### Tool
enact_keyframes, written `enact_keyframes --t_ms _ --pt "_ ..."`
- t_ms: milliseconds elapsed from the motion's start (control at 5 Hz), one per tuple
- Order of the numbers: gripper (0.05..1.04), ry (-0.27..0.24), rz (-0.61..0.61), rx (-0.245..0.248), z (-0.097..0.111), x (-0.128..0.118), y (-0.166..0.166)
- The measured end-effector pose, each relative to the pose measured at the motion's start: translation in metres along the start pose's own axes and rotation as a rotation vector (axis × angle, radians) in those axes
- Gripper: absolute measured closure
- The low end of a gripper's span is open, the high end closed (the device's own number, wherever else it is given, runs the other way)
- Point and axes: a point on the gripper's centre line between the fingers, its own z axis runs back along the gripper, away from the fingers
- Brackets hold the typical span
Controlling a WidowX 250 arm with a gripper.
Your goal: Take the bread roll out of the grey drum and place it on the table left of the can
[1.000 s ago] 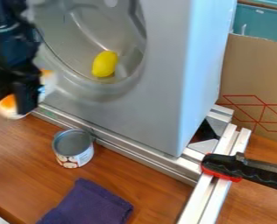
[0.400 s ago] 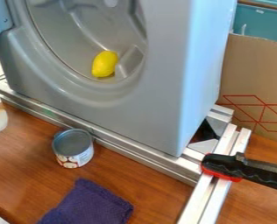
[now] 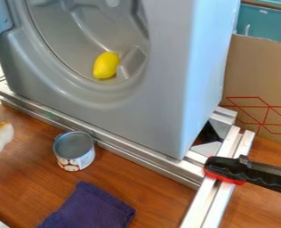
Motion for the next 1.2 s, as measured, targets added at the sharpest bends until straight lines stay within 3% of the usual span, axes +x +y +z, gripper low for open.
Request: enact_keyframes --t_ms 400,800,1000,1200 --pt "0.407 0.004 0.01 0.011 -0.027 0.021 0.017" --pt "0.355 -0.055 -0.023 0.044 -0.042 0.028 0.019" --pt "0.105 -0.087 -0.045 0.022 -0.048 0.027 0.014" --pt "0.086 -0.137 -0.052 -0.01 -0.038 0.023 0.004"
